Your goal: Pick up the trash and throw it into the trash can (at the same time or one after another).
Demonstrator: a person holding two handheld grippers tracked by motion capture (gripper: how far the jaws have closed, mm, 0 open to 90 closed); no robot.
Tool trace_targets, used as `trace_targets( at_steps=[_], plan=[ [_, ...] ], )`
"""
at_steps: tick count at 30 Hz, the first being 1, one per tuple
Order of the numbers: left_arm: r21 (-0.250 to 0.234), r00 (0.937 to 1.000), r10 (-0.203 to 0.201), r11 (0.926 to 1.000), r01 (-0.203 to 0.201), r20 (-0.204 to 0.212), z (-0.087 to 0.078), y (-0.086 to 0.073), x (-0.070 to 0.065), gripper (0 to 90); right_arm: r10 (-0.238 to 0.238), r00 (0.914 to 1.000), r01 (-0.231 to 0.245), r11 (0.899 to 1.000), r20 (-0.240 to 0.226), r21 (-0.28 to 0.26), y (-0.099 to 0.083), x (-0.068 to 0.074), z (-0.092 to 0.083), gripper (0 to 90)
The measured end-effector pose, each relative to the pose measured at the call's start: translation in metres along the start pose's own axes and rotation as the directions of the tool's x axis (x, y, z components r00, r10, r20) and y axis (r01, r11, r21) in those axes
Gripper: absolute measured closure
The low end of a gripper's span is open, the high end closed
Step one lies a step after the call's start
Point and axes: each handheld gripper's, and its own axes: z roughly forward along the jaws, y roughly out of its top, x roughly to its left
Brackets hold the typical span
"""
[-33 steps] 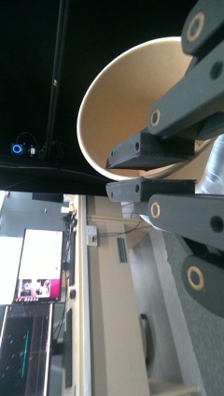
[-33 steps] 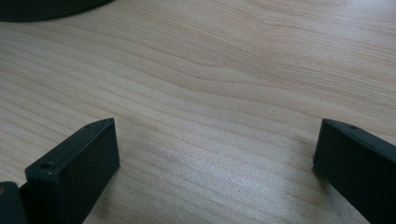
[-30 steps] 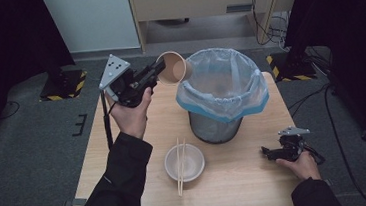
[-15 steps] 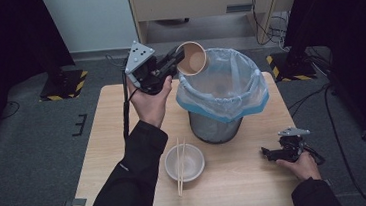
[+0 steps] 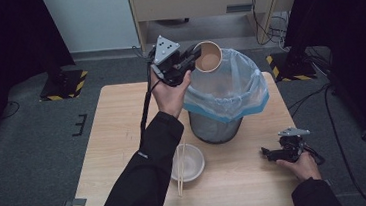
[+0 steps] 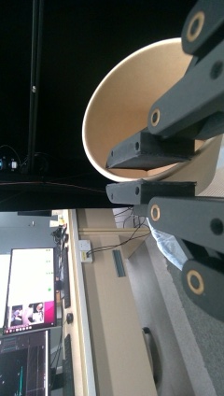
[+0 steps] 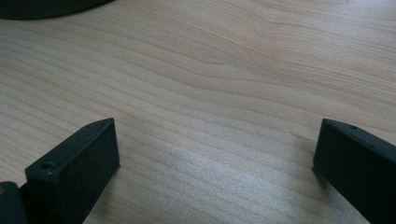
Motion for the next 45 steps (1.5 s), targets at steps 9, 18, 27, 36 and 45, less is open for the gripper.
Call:
trace_targets(
  at_steps=[9,18,27,36,45],
  plan=[
    [0.042,0.9999,0.001,0.9991,-0.002,0.012,0.010,-0.016,0.006,60.2,-0.002,1.0000,0.002,1.000,-0.004,-0.001,0.000,0.001,0.000,0.6],
    [0.062,0.9996,0.028,0.9977,-0.028,-0.006,-0.050,-0.030,0.014,43.9,-0.007,0.9999,0.007,1.000,-0.008,0.000,0.000,0.001,-0.001,0.6],
    [0.126,0.9977,0.007,0.9920,0.001,-0.067,-0.109,-0.077,0.025,37.8,-0.007,0.9999,0.007,1.000,-0.008,0.004,-0.001,0.001,-0.001,0.5],
    [0.279,0.9965,-0.025,0.9593,0.046,-0.080,-0.129,-0.147,0.025,35.7,-0.007,0.9999,0.007,1.000,-0.009,0.004,0.000,0.001,-0.001,0.5],
    [0.388,0.9960,-0.073,0.9175,0.088,-0.052,-0.128,-0.203,0.010,39.8,-0.007,0.9999,0.007,1.000,-0.009,0.004,0.000,0.001,-0.001,0.5]
  ],
)
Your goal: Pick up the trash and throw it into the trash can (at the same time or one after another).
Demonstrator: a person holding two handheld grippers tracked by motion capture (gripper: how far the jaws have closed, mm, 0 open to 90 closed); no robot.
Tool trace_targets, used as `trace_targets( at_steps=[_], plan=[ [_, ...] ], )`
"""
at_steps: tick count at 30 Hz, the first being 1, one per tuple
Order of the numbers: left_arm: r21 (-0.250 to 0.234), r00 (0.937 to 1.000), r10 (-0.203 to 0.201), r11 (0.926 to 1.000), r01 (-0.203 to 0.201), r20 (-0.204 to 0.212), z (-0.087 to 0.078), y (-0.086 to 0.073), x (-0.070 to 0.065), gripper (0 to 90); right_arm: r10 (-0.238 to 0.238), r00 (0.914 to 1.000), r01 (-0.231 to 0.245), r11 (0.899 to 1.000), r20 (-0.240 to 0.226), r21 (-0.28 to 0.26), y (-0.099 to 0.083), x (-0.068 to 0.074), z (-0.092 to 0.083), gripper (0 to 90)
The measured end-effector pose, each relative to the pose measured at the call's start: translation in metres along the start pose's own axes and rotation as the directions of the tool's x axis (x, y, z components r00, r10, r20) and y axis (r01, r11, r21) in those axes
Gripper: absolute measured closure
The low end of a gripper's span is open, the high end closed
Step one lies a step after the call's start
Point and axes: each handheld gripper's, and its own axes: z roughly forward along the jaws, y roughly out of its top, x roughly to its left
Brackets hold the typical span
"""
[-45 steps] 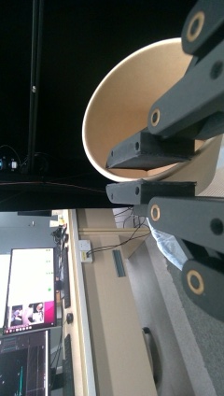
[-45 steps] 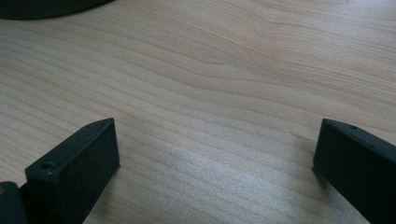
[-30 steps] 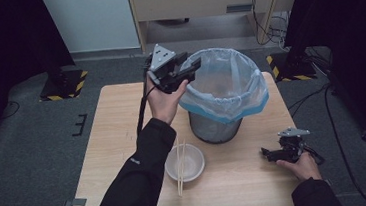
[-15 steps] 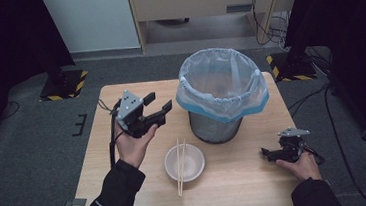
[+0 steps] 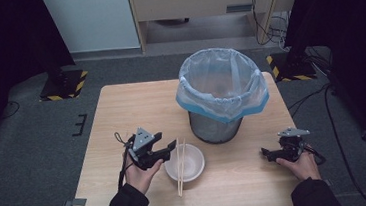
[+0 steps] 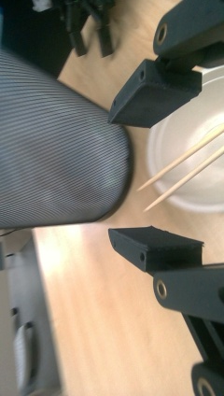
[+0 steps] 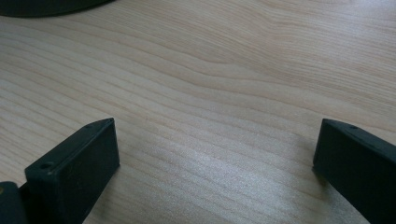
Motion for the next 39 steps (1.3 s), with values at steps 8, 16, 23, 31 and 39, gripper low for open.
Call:
trace_targets(
  at_steps=[8,16,23,31,39],
  plan=[
    [0.104,0.9999,-0.015,0.9944,0.015,0.001,0.018,-0.029,-0.009,45.6,0.000,1.0000,0.000,1.000,0.000,0.000,0.000,0.000,0.000,0.5],
    [0.163,0.9992,-0.030,0.9861,0.034,-0.028,0.029,-0.037,-0.010,52.1,0.000,1.0000,0.000,1.000,0.000,0.000,0.000,0.000,0.000,0.5],
    [0.194,0.9992,-0.033,0.9804,0.036,-0.021,0.035,-0.041,-0.010,57.1,0.000,1.0000,0.000,1.000,0.000,0.000,0.000,0.000,0.000,0.5],
    [0.219,0.9995,-0.029,0.9753,0.032,-0.015,0.041,-0.042,-0.011,63.3,-0.002,1.0000,0.002,1.000,-0.002,0.000,0.000,0.000,0.000,0.5],
    [0.234,0.9994,-0.034,0.9717,0.036,-0.012,0.044,-0.042,-0.010,71.2,-0.004,1.0000,0.004,1.000,-0.004,0.000,0.000,0.000,0.000,0.6]
  ],
)
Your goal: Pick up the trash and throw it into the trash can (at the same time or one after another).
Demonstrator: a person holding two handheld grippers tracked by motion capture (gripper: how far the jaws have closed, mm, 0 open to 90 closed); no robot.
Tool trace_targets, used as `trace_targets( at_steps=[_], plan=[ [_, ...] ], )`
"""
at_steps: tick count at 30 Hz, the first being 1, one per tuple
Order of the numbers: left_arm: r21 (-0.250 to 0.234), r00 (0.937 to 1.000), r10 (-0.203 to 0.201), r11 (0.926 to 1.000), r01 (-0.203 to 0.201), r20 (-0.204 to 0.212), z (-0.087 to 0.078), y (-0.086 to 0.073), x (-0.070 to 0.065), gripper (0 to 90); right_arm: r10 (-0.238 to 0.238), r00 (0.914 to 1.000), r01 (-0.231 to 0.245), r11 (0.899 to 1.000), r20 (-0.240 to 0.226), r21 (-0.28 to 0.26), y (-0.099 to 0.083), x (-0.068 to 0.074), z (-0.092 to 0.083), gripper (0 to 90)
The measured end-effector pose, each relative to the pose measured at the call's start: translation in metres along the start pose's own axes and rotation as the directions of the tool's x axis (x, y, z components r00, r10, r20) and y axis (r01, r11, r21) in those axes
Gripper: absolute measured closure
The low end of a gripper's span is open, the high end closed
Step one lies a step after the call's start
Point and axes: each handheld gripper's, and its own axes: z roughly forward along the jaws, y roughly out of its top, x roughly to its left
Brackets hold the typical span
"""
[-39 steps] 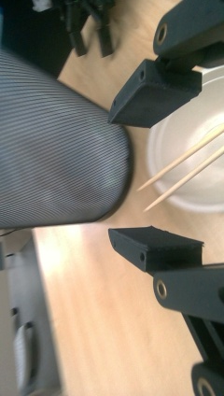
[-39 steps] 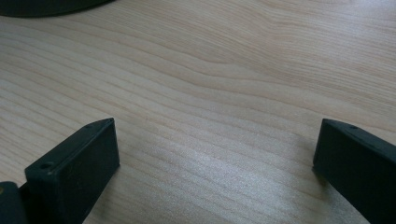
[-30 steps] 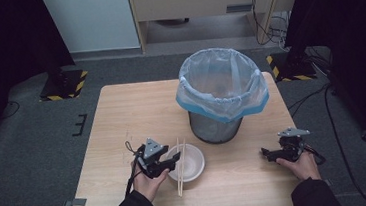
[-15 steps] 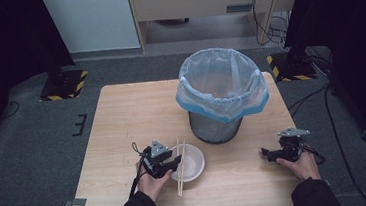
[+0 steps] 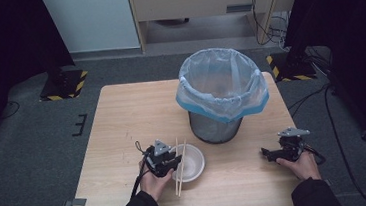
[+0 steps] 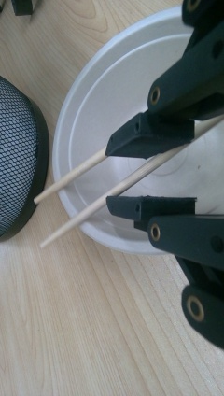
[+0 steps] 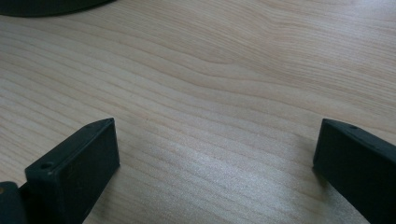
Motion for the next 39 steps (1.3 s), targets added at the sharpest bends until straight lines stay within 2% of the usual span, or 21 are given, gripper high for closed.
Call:
trace_targets(
  at_steps=[9,19,33,39],
  plan=[
    [0.015,0.9998,-0.005,0.9999,0.005,-0.018,-0.0012,0.0008,0.0046,77.8,-0.001,1.0000,0.001,1.000,-0.001,0.000,0.0000,-0.0001,0.0000,0.5],
    [0.030,0.9998,0.005,0.9996,-0.004,-0.020,-0.0015,0.0010,0.0055,84.6,-0.002,1.0000,0.002,1.000,-0.001,0.000,0.0001,-0.0002,0.0001,0.6],
    [0.037,0.9998,0.013,0.9993,-0.013,-0.013,-0.0027,0.0021,0.0057,85.5,-0.004,1.0000,0.004,1.000,-0.002,0.000,0.0001,-0.0004,0.0001,0.5],
    [0.022,0.9998,0.019,0.9996,-0.019,-0.011,-0.0051,0.0043,0.0050,85.5,-0.004,1.0000,0.004,1.000,-0.002,0.000,0.0001,-0.0004,0.0001,0.5]
  ],
)
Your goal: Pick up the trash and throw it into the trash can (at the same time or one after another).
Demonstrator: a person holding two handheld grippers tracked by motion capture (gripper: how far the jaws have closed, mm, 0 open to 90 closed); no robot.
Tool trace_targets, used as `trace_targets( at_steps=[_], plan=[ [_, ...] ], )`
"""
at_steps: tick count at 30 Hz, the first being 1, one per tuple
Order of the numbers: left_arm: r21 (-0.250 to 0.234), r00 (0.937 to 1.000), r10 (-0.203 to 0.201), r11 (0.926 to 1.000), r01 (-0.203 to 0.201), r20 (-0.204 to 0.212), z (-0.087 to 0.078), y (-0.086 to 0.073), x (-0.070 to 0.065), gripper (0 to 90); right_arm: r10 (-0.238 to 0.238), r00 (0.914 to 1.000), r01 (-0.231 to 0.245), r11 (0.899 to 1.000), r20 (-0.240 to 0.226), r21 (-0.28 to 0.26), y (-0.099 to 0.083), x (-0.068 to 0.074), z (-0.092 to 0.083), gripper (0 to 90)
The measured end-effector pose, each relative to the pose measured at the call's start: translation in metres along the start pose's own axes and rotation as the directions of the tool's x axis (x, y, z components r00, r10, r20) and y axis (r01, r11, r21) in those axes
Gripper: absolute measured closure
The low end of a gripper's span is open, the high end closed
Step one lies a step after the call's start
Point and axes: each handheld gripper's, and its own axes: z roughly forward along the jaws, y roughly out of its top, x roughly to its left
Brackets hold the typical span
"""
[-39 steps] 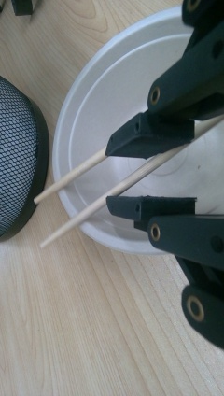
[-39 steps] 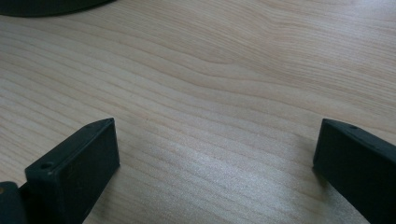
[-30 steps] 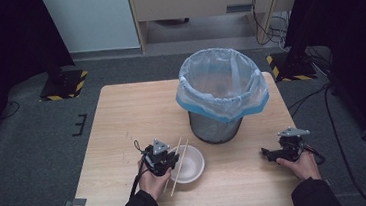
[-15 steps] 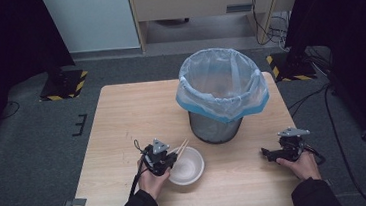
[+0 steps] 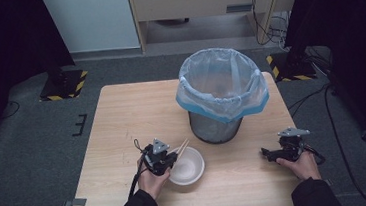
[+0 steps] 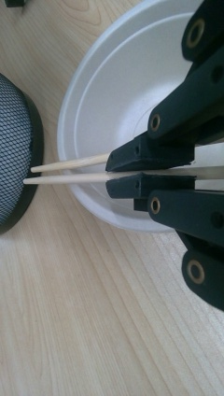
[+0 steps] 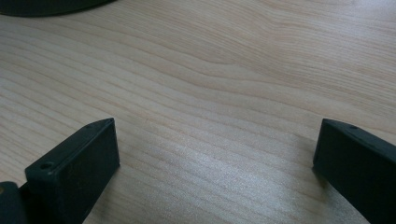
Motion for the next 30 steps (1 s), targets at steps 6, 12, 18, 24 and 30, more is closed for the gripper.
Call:
trace_targets(
  at_steps=[6,12,18,24,30],
  plan=[
    [-0.030,1.0000,-0.007,0.9995,0.007,-0.002,-0.006,0.004,0.002,85.5,0.000,1.0000,0.000,1.000,0.000,0.000,0.000,0.000,0.000,0.5],
    [-0.072,0.9999,-0.012,0.9973,0.012,-0.002,-0.015,0.009,0.005,85.5,0.000,1.0000,0.000,1.000,0.000,0.000,0.000,0.000,0.000,0.6],
    [-0.121,0.9998,-0.018,0.9925,0.018,-0.001,-0.027,0.016,0.008,85.5,-0.002,1.0000,0.002,1.000,-0.001,0.000,0.000,0.000,0.000,0.6],
    [-0.175,0.9996,-0.026,0.9843,0.025,-0.007,-0.042,0.023,0.014,85.4,-0.001,1.0000,0.001,1.000,-0.001,0.000,0.000,0.000,0.000,0.5],
    [-0.238,0.9986,-0.052,0.9701,0.048,-0.009,-0.059,0.029,0.023,85.5,-0.004,1.0000,0.004,1.000,-0.002,0.000,0.000,0.000,0.000,0.5]
  ],
)
